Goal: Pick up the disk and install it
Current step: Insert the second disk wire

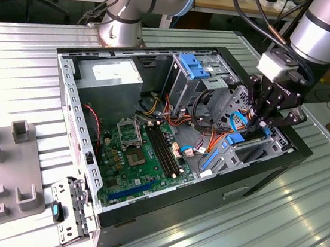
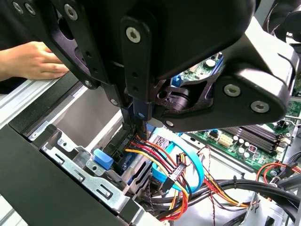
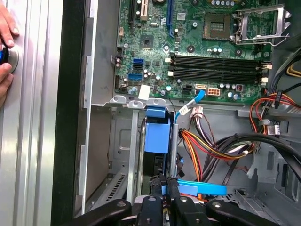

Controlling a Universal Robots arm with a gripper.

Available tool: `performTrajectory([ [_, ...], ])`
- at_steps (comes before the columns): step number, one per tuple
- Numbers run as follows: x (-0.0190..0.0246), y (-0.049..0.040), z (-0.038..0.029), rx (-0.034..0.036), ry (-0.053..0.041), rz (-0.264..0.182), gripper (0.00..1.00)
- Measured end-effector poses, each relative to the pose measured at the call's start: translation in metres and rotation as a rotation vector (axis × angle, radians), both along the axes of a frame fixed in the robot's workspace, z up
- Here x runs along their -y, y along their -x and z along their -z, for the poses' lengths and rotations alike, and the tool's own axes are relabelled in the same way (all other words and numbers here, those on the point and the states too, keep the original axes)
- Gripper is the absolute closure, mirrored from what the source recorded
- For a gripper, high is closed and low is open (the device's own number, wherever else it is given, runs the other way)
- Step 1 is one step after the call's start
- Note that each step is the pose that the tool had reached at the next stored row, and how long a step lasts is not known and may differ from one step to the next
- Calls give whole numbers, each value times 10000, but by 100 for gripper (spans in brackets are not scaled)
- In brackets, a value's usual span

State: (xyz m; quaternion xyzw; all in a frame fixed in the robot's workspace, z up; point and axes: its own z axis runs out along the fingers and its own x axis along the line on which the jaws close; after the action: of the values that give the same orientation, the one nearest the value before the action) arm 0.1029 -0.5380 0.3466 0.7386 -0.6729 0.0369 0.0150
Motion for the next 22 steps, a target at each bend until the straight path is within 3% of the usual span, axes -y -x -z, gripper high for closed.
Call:
performTrajectory([
  [9, 5, 9, 27, 7, -15, -48, 84],
  [22, 4, 10, 96, 7, -116, -59, 84],
])
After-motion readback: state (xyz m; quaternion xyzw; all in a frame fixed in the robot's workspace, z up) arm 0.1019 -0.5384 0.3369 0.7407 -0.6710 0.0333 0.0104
